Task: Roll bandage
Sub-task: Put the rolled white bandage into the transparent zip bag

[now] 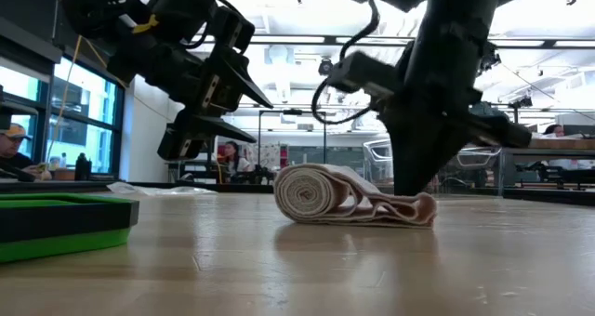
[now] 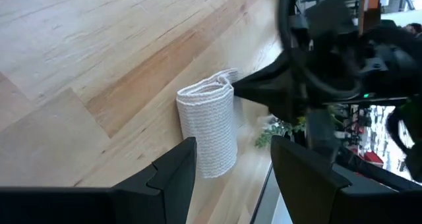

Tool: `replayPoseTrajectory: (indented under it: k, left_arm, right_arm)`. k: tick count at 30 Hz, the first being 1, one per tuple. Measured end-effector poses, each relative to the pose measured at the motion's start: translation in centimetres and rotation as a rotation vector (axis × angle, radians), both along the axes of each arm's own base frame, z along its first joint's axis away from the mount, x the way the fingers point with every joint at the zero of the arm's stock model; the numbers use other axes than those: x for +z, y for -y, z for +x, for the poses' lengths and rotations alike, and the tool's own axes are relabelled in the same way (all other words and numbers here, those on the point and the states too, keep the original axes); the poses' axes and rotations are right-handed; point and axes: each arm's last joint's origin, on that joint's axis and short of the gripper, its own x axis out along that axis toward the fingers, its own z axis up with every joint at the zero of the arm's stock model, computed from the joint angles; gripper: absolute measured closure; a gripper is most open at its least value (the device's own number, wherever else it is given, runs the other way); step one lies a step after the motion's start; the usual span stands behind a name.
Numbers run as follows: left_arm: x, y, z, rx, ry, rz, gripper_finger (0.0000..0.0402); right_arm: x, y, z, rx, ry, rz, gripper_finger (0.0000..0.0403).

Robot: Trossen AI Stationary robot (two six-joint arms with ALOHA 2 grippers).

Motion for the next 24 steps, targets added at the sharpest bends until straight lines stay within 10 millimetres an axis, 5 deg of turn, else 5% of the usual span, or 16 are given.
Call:
replayPoseTrajectory:
  k: [6,12,18,24]
  left_arm:
    - [0.2,-0.4,0.0,-0.003,0.014,-0.013,0.0213]
    - [2.7,-3.6,-0.7,0.052,0.141,0.007,0.0213]
    - [7.0,-9.0,-3.9,0.259,0.297,0.09,0.0213]
    - [5.3,-10.2,-7.0,0.218,0.027,-0.003,0.0213]
  right_arm:
    - [-0.5,0.2,-0.1,0.01,-0.043,-0.003,0.0403]
    - [3.5,1.1,-1.3,-0.015,0.048,-0.089,0.0403]
    - [7.2,2.6,-2.9,-0.018,0.114,-0.2,0.0403]
    - [8.3,3.5,-3.4,-0.024,0.132,-0.225,0.0403]
